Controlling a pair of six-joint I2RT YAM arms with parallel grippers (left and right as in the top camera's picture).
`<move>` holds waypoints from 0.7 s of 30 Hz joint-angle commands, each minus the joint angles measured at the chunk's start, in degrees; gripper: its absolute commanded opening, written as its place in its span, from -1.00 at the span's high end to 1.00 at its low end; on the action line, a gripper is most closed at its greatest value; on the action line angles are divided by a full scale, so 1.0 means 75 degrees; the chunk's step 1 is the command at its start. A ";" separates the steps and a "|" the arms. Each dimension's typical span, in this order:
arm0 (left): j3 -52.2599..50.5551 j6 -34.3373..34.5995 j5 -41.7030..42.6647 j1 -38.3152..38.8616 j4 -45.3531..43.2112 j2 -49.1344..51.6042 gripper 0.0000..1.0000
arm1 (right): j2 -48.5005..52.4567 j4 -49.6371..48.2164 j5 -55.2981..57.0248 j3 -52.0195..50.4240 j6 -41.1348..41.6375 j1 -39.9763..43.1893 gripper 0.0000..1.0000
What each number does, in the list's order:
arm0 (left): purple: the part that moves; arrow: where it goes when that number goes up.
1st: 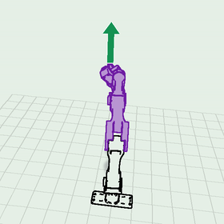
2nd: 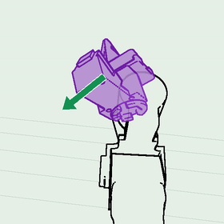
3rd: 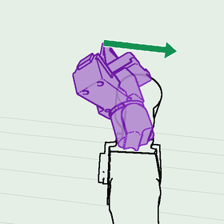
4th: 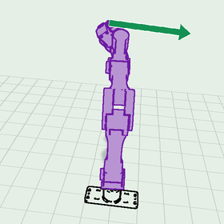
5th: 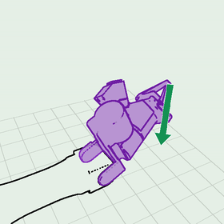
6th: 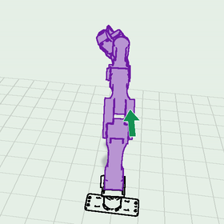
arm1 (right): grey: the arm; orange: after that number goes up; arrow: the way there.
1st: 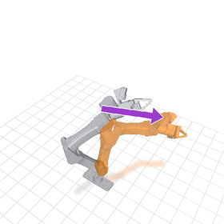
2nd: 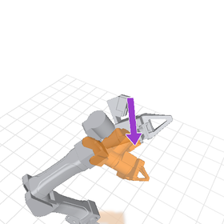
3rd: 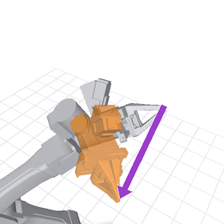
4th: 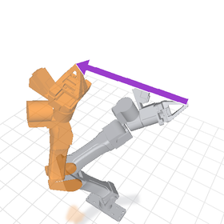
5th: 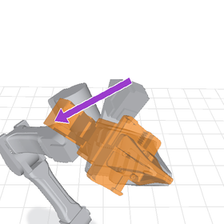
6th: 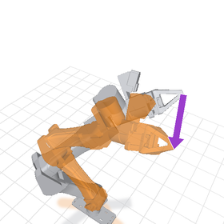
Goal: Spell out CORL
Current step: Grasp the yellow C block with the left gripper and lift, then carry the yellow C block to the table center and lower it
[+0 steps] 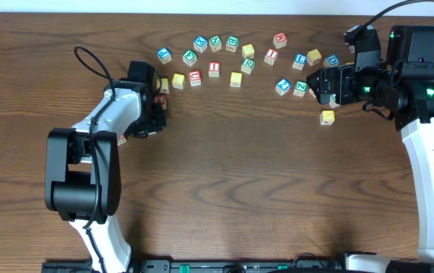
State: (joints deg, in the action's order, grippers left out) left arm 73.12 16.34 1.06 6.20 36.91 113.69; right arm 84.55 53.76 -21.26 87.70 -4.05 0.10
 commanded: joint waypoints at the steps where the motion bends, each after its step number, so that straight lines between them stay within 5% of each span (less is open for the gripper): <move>1: -0.0003 0.0038 -0.0029 0.0487 0.0006 0.0213 0.38 | 0.0015 0.0003 -0.0102 0.0146 -0.0096 0.0029 -0.99; 21: 0.0297 0.0979 -0.0035 0.2865 -0.1017 0.0216 0.38 | 0.0015 0.0070 -0.0099 0.0146 -0.0099 0.0029 -0.99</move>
State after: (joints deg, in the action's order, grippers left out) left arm 73.87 21.10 1.15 26.33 30.41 114.15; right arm 84.55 53.95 -21.26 87.70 -4.05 0.10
